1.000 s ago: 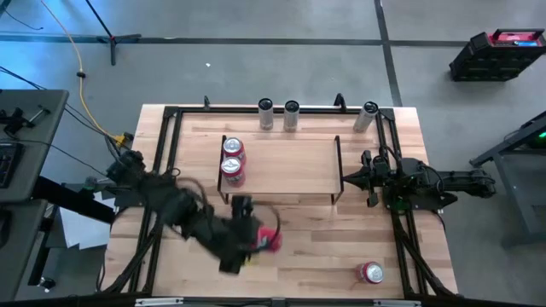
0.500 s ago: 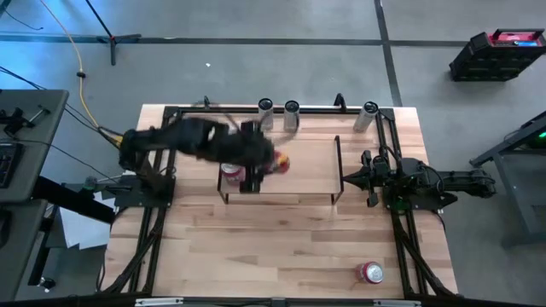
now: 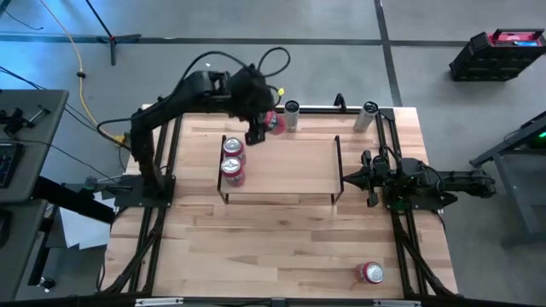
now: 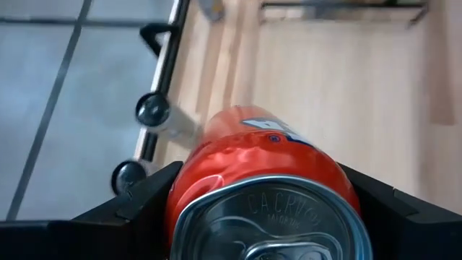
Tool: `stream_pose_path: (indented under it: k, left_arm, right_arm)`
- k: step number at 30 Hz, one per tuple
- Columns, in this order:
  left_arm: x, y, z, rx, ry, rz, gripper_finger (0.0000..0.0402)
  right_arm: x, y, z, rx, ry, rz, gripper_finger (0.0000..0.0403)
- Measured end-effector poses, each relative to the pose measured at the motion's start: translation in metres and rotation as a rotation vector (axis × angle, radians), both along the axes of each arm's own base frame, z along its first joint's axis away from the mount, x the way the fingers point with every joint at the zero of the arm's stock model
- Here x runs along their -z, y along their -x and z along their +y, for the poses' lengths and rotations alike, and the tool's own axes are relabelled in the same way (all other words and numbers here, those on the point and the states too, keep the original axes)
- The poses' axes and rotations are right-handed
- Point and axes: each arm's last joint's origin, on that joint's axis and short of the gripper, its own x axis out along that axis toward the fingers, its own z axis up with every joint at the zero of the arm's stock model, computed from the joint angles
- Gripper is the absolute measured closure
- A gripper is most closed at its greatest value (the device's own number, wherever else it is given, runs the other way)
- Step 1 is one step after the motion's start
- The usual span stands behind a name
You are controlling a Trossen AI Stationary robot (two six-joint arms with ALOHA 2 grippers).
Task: Place canned beverage on shelf
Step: Put the red soda can on the shelf
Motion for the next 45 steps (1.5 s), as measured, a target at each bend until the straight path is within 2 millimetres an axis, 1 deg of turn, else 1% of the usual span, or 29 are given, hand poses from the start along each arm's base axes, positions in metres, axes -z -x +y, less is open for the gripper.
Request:
stream_pose_path:
  k: [2,4,8,11,14,20,24,28,40,45]
  left_arm:
    - [0.004,-0.002,0.011,-0.011,0.009,0.007,0.0116]
    - [0.005,0.0,0.019,-0.01,0.042,-0.005,0.0116]
    - [0.006,0.006,0.027,-0.024,0.071,0.007,0.0116]
    - [0.008,0.006,0.028,-0.028,0.074,0.021,0.0116]
    - [0.008,0.005,0.025,-0.013,0.066,0.02,0.0116]
    - [0.009,0.0,0.011,0.028,0.069,0.033,0.0116]
    - [0.011,0.0,0.0,0.059,0.069,0.074,0.0116]
    - [0.012,0.001,-0.005,0.072,0.074,0.095,0.0116]
    - [0.013,0.002,-0.002,0.062,0.053,0.11,0.0116]
    - [0.014,0.003,0.003,0.047,0.052,0.115,0.0116]
  right_arm:
    - [0.0,0.0,0.0,0.0,0.0,0.0,0.0402]
    - [0.0,0.0,0.0,0.0,0.0,0.0,0.0402]
    - [0.0,0.0,0.0,0.0,0.0,0.0,0.0402]
    - [0.0,0.0,0.0,0.0,0.0,0.0,0.0402]
    - [0.0,0.0,0.0,0.0,0.0,0.0,0.0402]
    - [0.0,0.0,0.0,0.0,0.0,0.0,0.0402]
    - [0.0,0.0,0.0,0.0,0.0,0.0,0.0402]
    - [0.0,0.0,0.0,0.0,0.0,0.0,0.0402]
    - [0.0,0.0,0.0,0.0,0.0,0.0,0.0402]
    - [0.0,0.0,0.0,0.0,0.0,0.0,0.0402]
